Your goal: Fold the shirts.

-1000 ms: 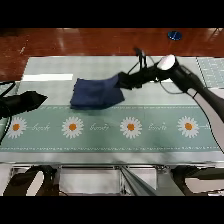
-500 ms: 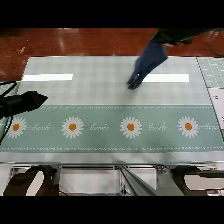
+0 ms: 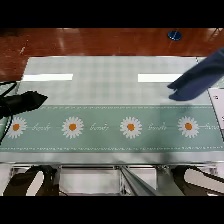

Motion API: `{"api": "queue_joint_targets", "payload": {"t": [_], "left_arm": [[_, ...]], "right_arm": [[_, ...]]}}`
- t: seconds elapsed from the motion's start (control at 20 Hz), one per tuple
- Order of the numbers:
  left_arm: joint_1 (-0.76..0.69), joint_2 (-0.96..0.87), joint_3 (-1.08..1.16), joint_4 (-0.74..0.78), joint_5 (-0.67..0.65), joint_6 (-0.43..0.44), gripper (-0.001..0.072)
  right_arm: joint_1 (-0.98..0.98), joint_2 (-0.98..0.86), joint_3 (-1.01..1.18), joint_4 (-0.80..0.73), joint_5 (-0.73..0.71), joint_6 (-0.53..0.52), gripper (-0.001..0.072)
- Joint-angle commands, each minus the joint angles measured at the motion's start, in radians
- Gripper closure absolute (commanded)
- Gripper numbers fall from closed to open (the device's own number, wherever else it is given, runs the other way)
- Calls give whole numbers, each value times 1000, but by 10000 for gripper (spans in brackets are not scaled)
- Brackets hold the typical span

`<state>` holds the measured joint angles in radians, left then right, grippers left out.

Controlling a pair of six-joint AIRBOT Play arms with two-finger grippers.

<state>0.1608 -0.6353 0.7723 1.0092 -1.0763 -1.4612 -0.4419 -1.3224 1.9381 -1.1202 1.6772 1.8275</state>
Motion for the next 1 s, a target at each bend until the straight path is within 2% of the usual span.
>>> {"api": "queue_joint_targets", "payload": {"t": [0.0, 0.2, 0.45, 0.5, 0.55, 0.6, 0.65, 0.85, 0.9, 0.95], "left_arm": [[1, 0, 0, 0, 26, 10, 687], [0, 0, 0, 0, 64, 10, 687], [-64, -12, 0, 0, 127, 10, 687], [-83, -21, 0, 0, 133, 11, 687], [-99, -32, 0, 0, 135, 11, 687], [-114, -47, 0, 0, 135, 11, 687], [-124, -67, 0, 0, 135, 11, 687], [-128, -172, 71, 2, 152, 58, 688], [-128, -205, 130, 3, 144, 63, 688], [-128, -243, 209, 3, 140, 63, 688]], "right_arm": [[-135, 118, -151, -98, 102, 13, 695], [-296, 323, -469, -285, 171, -21, 695], [-540, 592, -900, -621, 183, -152, 692], [-582, 626, -967, -639, 182, -136, 691], [-611, 656, -1031, -633, 179, -124, 633], [-616, 666, -1080, -628, 179, -127, 346], [-615, 662, -1102, -625, 179, -150, 287], [-591, 595, -993, -589, 117, -158, 293], [-568, 555, -916, -541, 93, -158, 318], [-539, 509, -833, -462, 70, -158, 427]]}}
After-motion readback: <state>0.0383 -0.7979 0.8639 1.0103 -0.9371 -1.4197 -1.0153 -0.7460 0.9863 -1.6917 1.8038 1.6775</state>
